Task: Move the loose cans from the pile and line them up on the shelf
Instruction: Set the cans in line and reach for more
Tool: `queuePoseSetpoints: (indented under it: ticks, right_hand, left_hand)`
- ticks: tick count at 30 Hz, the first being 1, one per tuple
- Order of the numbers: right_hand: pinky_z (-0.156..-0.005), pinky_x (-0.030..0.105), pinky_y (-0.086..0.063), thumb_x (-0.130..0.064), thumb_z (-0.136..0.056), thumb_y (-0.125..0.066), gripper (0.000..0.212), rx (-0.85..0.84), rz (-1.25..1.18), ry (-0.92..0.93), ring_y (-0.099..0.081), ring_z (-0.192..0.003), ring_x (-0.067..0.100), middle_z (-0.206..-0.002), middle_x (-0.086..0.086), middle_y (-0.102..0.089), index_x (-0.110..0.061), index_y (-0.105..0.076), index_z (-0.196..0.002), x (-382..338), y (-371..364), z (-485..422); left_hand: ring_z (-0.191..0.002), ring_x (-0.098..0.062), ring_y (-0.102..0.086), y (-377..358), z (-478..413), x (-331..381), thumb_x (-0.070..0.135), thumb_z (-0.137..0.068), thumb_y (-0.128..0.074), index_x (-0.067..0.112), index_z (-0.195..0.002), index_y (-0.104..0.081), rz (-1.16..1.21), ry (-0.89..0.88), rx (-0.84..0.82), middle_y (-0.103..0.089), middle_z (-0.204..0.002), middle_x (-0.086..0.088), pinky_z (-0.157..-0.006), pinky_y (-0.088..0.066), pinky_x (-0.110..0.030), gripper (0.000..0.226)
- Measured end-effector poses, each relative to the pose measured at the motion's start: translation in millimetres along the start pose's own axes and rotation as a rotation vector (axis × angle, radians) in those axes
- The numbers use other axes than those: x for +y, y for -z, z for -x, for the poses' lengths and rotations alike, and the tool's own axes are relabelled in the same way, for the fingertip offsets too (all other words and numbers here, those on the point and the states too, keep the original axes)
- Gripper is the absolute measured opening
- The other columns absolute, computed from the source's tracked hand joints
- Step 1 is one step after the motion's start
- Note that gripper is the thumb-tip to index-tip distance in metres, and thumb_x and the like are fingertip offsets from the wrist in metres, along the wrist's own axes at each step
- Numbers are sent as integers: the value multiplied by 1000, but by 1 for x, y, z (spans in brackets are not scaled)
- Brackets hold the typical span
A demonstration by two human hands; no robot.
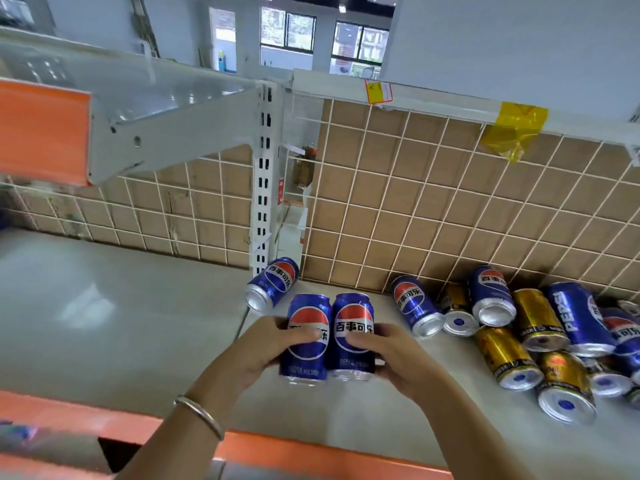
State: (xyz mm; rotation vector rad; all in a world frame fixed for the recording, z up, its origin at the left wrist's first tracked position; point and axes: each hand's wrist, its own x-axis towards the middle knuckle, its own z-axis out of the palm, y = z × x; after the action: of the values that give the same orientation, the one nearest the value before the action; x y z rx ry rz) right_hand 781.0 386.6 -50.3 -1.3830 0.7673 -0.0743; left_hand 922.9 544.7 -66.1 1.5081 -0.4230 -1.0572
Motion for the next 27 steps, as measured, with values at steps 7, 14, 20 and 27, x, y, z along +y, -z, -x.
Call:
queuePoseSetpoints:
  ticks: [7,14,20,27]
  right_hand:
    - [-83,39,-56,-9,-64,-83,53,-109,97,169,-69,-95,23,-104,6,-72,-13,-60,-112,-13,-51,3]
    - [-74,34,-56,-7,-57,-80,50,-281,134,250,-71,-89,26,-96,12,-74,-8,-66,-105,-14,-147,3]
    - [-73,37,-56,-10,-52,-78,48,-348,198,272,-72,-83,26,-88,11,-75,-6,-68,-98,-22,-253,5]
    - [-80,46,-56,-5,-54,-80,34,-370,219,332,-71,-79,26,-84,11,-74,-13,-67,-84,-25,-395,17]
  left_hand:
    - [-93,-25,-70,32,50,0,24,-60,-85,7,-110,-64,127,-84,215,-74,-99,-9,-87,-55,-40,57]
    - [-83,-21,-73,102,114,-15,40,-39,-82,12,-97,-69,136,-156,380,-76,-90,-5,-71,-58,-30,66]
    - [-82,-22,-72,183,172,-27,22,-64,-84,11,-97,-69,173,-193,526,-75,-90,-7,-79,-57,-35,38]
    - [-91,-31,-70,295,241,-39,35,-42,-84,6,-101,-69,218,-234,644,-74,-96,-15,-85,-56,-43,67]
